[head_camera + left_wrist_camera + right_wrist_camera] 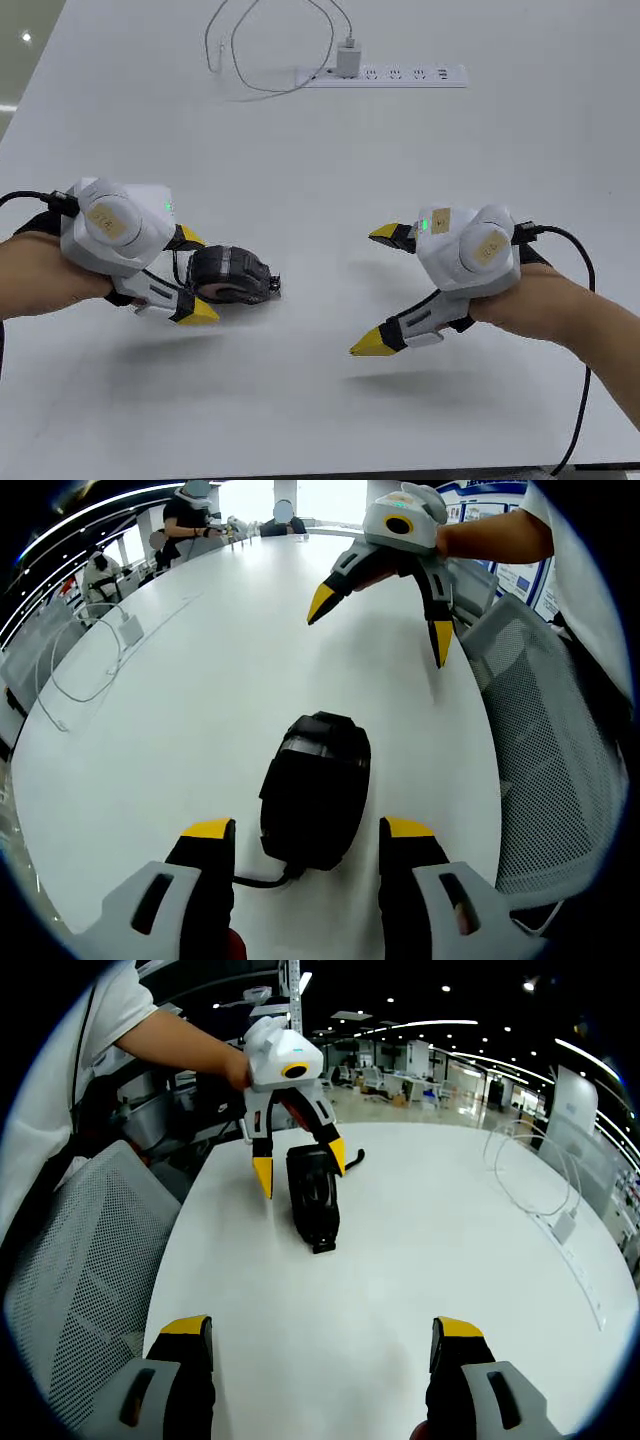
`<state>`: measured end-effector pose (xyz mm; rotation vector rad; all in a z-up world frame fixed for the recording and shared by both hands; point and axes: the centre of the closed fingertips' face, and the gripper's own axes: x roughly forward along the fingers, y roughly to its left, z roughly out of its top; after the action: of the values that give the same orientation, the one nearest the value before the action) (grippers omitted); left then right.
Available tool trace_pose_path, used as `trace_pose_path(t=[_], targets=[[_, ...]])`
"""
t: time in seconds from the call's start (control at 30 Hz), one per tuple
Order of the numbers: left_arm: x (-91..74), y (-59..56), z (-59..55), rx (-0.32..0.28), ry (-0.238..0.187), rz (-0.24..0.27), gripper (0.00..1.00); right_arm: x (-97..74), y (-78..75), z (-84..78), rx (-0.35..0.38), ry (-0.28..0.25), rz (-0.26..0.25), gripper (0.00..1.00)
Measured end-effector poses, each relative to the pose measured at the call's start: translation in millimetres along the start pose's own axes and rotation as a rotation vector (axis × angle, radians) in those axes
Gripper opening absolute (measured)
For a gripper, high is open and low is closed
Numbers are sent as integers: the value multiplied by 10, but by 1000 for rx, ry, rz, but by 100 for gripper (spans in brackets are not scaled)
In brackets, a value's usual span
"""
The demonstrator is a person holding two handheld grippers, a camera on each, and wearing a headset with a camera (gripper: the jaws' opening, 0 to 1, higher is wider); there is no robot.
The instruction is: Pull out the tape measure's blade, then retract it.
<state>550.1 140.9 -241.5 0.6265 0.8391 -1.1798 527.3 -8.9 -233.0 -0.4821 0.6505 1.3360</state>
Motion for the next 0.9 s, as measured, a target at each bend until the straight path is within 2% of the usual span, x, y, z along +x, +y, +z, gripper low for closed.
trace_pose_path(t=[0.53,0.9], targets=[[73,5,-12,35,26,-20,37,51,10,15,6,-5,8,88],[102,13,-26,44,37,-21,34,83,-2,21,9,-9,13,88]])
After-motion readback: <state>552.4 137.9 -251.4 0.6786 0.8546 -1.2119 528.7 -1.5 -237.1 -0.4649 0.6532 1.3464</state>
